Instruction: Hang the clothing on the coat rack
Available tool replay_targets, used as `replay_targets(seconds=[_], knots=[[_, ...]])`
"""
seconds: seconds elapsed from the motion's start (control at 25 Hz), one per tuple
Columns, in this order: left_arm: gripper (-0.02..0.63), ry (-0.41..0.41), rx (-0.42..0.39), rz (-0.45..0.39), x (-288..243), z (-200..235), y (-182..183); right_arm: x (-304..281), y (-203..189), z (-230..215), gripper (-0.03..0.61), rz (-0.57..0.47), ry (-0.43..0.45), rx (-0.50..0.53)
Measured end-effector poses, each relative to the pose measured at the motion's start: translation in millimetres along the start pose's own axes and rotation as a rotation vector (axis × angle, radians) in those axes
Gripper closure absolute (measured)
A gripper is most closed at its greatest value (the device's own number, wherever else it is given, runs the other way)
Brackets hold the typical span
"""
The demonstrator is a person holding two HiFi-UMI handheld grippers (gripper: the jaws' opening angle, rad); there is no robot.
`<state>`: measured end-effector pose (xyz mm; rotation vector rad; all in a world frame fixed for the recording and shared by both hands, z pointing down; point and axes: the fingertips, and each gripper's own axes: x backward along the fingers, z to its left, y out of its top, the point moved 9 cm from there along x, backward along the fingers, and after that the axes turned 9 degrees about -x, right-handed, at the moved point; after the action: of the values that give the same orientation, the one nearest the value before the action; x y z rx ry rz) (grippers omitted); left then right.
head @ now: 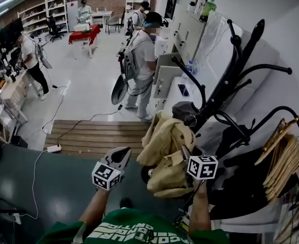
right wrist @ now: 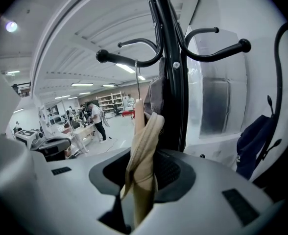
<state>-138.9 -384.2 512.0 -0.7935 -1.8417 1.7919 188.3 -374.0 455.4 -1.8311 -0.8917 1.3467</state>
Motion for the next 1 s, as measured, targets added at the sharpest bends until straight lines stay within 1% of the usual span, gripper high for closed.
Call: replay_targets(seconds=[0.16,0.32,0.52,1.0], knots=[[0.611,0.014,-0.002,0.007,3.2,-8.9,0.2,13.4,1.6,-4.1,0.446,-0.058,0.017,-0.014],[0.611,0.031,-0.002,0.011,11.7,-21.5,2.5,34.0,-1.0,-4.2,0.442,-0.08,0.027,-0.002],[0.611,0.037,0.001,0.017,15.2,-48.9,2.2,53.8,-13.9,-8.9,0.442,-0.065,0.054,0.013],[0.611,0.063,0.01,0.031,33.3,-127.6,-5.3,103.7,-65.8,-34.8,0.443,-0.013,0.098,0.033]])
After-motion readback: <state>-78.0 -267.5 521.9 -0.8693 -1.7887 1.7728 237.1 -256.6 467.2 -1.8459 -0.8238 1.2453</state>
